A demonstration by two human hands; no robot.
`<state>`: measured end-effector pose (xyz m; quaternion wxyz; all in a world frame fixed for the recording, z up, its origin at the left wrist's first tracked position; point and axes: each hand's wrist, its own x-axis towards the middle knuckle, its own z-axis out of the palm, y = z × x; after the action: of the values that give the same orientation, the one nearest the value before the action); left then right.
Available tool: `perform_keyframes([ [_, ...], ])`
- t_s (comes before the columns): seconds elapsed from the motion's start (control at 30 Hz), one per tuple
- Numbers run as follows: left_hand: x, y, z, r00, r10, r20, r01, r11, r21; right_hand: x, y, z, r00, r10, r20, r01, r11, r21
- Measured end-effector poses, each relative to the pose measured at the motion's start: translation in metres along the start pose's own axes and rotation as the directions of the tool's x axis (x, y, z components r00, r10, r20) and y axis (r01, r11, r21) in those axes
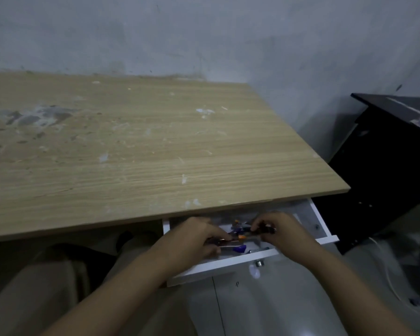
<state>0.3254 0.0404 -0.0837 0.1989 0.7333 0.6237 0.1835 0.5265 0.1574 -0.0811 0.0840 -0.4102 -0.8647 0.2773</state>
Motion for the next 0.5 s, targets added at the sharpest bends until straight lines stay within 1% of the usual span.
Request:
perform_keyframes([
  [0.13,0.007,-0.008,0.005,0.999,-0.047,-0.023,0.048,0.998,0.048,0.011,0.001,0.003,0.999,0.035,0.005,-0.034,0.999,-0.008],
  [0.23,0.007,-0.01,0.01,0.995,-0.075,-0.067,0.078,0.996,0.046,0.011,0.004,0.006,0.998,0.047,-0.043,-0.046,0.999,0.019],
  [0.3,0.005,-0.008,0.01,0.992,-0.064,-0.109,0.069,0.997,0.042,0.008,0.005,0.007,0.996,0.054,-0.075,-0.053,0.998,0.025],
  [0.4,-0.005,0.0,0.006,0.994,0.033,-0.107,-0.025,0.997,0.079,0.0,-0.001,0.006,0.994,0.008,-0.111,-0.004,0.999,0.038],
  [0.47,-0.015,0.009,0.002,0.984,0.133,-0.122,-0.119,0.986,0.118,-0.008,-0.006,0.007,0.991,-0.025,-0.131,0.03,0.999,0.039],
  [0.5,-0.02,0.013,0.0,0.971,0.191,-0.141,-0.167,0.972,0.167,-0.013,-0.009,0.008,0.989,-0.036,-0.143,0.043,0.998,0.041],
])
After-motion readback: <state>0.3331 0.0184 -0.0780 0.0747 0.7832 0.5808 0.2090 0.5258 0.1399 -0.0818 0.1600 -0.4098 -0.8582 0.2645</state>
